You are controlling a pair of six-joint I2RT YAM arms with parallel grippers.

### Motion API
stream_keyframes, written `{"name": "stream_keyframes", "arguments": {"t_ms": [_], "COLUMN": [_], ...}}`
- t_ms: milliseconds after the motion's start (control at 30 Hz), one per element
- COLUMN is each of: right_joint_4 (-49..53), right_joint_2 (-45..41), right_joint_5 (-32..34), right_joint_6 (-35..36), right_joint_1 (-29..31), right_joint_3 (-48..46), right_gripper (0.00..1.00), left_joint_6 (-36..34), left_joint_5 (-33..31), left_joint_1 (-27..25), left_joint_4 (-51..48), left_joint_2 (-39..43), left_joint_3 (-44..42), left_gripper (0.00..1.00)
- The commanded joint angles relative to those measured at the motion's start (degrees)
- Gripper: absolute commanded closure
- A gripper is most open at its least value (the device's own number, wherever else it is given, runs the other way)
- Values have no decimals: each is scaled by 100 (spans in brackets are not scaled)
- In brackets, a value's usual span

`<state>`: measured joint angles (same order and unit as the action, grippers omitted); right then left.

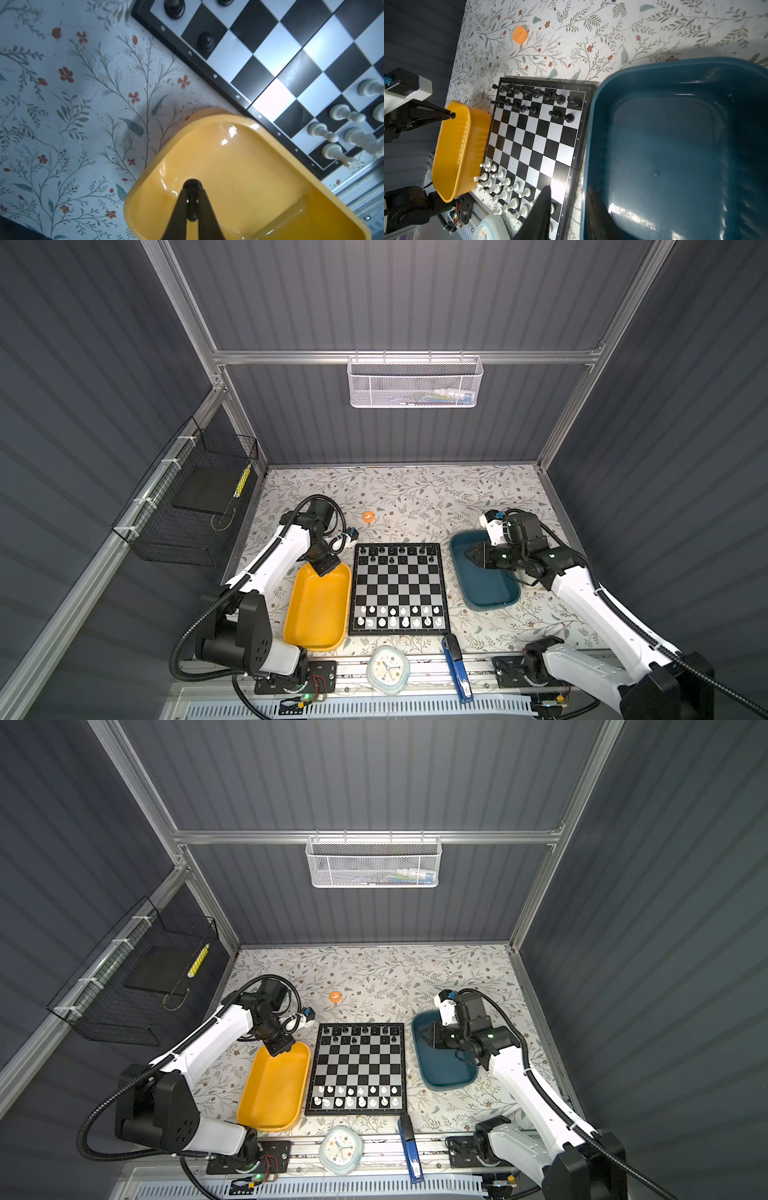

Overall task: Set up the chess pieces on the board
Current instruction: 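Lift the last black pawn and carry it with the left gripper over the board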

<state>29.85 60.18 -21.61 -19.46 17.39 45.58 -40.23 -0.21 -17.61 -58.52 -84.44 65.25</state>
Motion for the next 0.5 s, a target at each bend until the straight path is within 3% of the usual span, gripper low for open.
{"name": "stream_keyframes", "arguments": {"t_ms": [0, 467], "right_joint_4": [-3, 136], "right_joint_2": [-108, -209], "right_joint_5": [-51, 25], "right_joint_6": [-14, -41], "right_joint_1": [-3, 1], "right_joint_3": [-41, 24], "right_gripper": [68, 68], "left_joint_6": [151, 235], "left_joint_5": [5, 170], "left_joint_1": [-291, -1405], "left_joint_4": [-222, -276], "left_joint_2": [-219, -1442], "left_joint_3": [417, 2199], "left_gripper": [87, 87]}}
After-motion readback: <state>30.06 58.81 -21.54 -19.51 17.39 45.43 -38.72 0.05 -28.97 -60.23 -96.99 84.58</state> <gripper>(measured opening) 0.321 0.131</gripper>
